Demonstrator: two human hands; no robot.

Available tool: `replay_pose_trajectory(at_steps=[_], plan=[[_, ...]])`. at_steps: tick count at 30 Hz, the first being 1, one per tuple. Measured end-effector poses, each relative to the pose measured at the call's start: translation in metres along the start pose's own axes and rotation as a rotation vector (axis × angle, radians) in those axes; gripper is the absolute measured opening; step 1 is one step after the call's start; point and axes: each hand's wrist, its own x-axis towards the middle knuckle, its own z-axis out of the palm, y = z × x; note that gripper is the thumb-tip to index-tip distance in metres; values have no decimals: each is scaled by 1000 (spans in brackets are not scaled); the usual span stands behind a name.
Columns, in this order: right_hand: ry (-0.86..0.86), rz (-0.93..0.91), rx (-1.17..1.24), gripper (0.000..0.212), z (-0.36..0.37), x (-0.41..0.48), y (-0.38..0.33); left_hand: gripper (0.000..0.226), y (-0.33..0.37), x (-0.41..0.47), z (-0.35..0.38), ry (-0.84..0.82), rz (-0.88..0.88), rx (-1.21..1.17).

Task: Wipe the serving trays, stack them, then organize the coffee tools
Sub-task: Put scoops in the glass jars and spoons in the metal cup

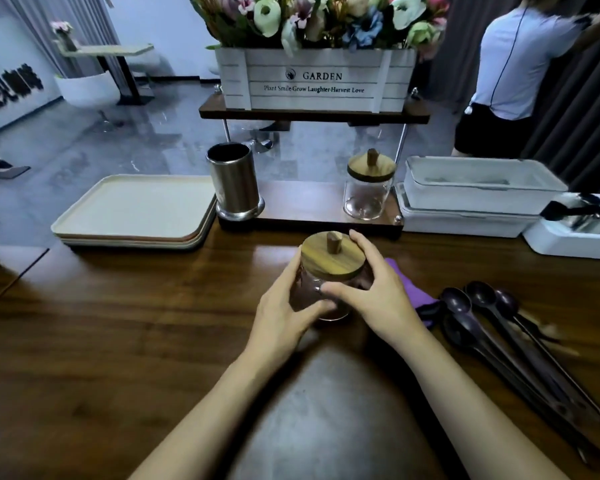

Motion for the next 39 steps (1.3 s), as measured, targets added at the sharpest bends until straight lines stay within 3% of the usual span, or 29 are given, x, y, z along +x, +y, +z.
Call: replay_pose_trajectory(at_steps=[11,22,28,39], plan=[[-126,-71,-78,98,-63,-107,11,92,28,-112,73,127,-78,-58],[-105,-116,-153,88,-75,-139,9,91,28,-132,86,63,-72,-50],[62,-153,-110,46,-62,-137,-8,99,23,-132,86,55,-67,-49],[226,-20,-101,31,-45,-131,-15,112,28,-130,86,22,-51,15]])
